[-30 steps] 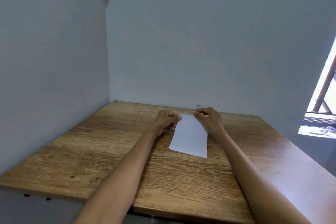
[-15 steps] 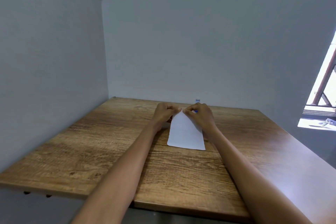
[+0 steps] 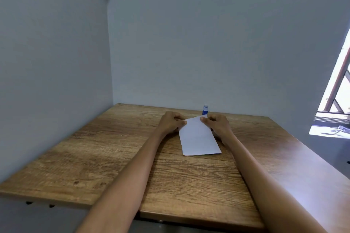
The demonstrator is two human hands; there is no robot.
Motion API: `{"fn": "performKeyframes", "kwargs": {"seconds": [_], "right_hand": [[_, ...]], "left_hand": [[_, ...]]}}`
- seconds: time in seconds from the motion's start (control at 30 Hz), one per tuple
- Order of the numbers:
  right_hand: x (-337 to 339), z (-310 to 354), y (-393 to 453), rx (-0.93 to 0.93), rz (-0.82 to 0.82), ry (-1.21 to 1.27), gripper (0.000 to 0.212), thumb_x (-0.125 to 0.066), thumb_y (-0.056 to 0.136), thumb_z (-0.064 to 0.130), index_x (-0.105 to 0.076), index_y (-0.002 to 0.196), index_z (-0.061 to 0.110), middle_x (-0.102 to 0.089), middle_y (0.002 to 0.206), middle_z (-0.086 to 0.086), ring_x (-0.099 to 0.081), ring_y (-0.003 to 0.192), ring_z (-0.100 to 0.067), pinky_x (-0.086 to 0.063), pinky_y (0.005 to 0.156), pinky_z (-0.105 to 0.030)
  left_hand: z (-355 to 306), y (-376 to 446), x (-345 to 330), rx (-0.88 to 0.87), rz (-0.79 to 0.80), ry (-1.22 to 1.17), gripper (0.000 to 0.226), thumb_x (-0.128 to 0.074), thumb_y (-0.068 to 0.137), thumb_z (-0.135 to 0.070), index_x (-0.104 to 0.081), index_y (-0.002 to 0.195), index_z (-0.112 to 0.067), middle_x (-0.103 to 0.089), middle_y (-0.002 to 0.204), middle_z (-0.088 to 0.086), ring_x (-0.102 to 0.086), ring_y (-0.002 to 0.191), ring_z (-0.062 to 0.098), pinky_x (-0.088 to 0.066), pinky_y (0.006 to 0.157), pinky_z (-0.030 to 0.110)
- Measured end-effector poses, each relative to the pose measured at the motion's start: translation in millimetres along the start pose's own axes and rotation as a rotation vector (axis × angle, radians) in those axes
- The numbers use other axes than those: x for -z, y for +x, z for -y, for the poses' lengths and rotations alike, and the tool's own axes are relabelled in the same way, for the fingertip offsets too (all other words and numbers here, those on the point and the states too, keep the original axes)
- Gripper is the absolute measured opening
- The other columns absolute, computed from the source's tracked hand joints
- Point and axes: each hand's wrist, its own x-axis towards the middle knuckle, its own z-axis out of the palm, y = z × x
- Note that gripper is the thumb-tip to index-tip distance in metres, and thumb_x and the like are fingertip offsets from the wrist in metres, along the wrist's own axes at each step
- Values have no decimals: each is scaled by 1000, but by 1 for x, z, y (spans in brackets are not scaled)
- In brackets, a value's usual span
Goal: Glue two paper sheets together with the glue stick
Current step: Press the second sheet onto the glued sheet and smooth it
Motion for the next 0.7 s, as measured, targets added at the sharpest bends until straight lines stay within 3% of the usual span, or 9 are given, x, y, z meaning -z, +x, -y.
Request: {"fn": "performKeyframes", "kwargs": {"seconds": [0.07,0.13,0.23,0.3,0.4,0.53,0.7], "right_hand": [[-3,0,-1,20,36,-14,32,-69,84,29,-58,58,14,-63,61,2,-55,54,-7,-37,54,-21],[-7,2,-4,55,67,-41,28,-70,83,34,-64,61,16,-67,66,-3,-58,57,-10,-39,55,-22],[-12,6,-6,82,96,-61,20,-68,85,36,-69,66,29,-70,66,6,-61,58,-4,-41,54,-17],[-14,7,-5,73,116,-56,33,-66,87,33,-62,54,28,-62,51,13,-55,47,3,-35,50,-15],[-12,7,-2,26,141,-90,36,-67,86,32,-59,53,21,-59,53,10,-52,49,-2,-34,51,-19],[-10,4,-3,-26,201,-61,30,-69,84,31,-71,78,2,-65,74,-3,-55,66,-12,-37,61,-25],[-6,1,-2,-67,223,-38,31,-70,84,30,-69,80,-1,-65,76,-9,-56,72,-17,-42,68,-30]], "left_hand": [[-3,-1,-7,-80,3,51,20,-66,83,-25,-73,99,-15,-73,98,1,-67,92,15,-54,82,35],[-9,-1,-14,-142,4,108,17,-65,83,-31,-75,90,-20,-74,92,-3,-67,84,12,-53,75,35],[-8,2,-15,-181,-26,210,14,-65,84,-25,-76,85,-18,-74,84,-2,-63,71,6,-50,67,29],[-4,6,-12,-159,-88,207,13,-65,83,-21,-76,84,-15,-74,86,0,-61,70,5,-46,64,22],[1,12,-6,-86,-255,107,14,-65,83,-20,-76,86,-11,-74,91,3,-62,75,8,-44,62,18],[6,15,7,-4,-384,-36,16,-66,84,-18,-75,94,-10,-73,101,3,-64,93,13,-46,78,25],[13,13,14,72,-494,-151,17,-66,84,-16,-74,98,-9,-72,104,4,-62,101,14,-43,81,23]]}}
